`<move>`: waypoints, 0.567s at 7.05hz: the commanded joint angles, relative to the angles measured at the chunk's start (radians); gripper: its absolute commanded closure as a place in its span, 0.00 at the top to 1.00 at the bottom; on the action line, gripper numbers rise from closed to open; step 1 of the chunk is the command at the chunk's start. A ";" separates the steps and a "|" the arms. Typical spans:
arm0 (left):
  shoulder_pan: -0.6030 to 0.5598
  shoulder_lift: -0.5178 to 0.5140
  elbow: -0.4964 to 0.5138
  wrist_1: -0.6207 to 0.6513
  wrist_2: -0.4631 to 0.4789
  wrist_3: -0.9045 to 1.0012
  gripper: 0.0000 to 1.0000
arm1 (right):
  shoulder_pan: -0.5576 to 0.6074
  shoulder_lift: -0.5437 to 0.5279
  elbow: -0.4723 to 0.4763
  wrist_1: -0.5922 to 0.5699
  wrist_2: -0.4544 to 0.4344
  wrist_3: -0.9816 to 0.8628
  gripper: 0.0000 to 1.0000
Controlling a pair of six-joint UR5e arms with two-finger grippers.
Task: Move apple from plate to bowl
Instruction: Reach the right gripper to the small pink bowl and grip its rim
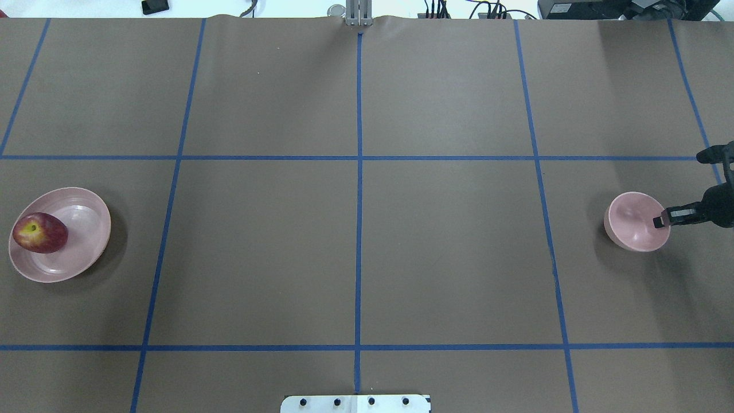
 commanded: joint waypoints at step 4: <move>0.000 0.015 0.002 -0.017 0.000 0.000 0.98 | -0.161 0.363 0.131 -0.284 -0.052 0.394 0.00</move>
